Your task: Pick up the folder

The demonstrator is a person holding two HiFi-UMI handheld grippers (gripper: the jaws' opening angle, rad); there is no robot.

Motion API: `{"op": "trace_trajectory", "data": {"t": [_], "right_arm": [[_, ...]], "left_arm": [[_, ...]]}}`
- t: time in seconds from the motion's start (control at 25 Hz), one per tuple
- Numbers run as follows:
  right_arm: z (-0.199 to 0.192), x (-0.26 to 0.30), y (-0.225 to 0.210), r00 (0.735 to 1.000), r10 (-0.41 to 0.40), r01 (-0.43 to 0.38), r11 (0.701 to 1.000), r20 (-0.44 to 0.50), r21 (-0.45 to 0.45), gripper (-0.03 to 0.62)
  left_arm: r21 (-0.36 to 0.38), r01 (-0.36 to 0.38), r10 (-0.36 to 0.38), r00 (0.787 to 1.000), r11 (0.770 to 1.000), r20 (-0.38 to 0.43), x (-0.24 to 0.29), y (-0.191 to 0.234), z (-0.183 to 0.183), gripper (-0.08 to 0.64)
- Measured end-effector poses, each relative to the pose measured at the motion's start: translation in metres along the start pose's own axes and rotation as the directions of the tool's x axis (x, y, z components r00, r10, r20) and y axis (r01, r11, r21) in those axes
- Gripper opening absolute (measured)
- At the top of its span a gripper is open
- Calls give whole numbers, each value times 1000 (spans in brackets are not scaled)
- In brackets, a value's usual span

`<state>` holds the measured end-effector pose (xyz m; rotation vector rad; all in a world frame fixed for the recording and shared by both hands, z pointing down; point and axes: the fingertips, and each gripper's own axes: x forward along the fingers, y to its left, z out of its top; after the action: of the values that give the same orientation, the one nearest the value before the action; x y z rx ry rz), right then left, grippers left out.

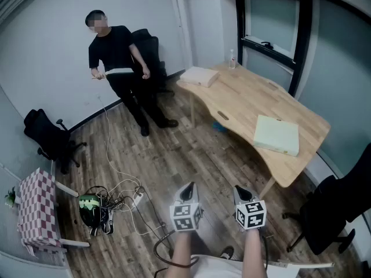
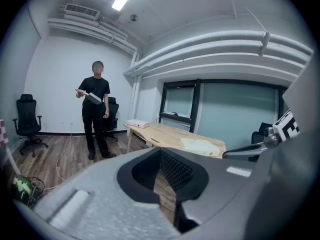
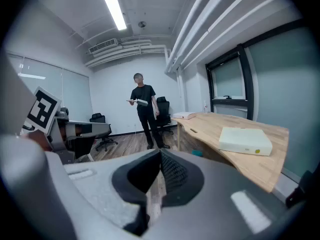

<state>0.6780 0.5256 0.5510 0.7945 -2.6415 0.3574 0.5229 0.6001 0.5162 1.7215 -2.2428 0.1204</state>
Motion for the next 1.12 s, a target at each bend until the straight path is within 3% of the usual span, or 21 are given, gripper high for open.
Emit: {"op": "trace_trajectory", "data": {"t": [0.28,0.44,0.6,0.88,1.12], "right_arm": [[25,74,29,1000,23,-23,1000,-14,-2,2],[33,120,40,999,-10,11,1000,-44,21,2],[50,163,38,999,-52,53,995,-7,81,2],[75,237,43,998,-70,69,984,-1,163,2],[76,275,53,998,-31,39,985,-48,167,2]], "left_arm": [[18,35,-35,999,999,-24,44,61,21,9],[-13,28,-29,998,1000,-53,72,111,21,9],[-63,25,-29,997,998,-67,112,155,31,9],[-16,91,-92,994,996,-54,180,212,70,9],[-29,123,-125,987,992,-104,215,247,61,9]]}}
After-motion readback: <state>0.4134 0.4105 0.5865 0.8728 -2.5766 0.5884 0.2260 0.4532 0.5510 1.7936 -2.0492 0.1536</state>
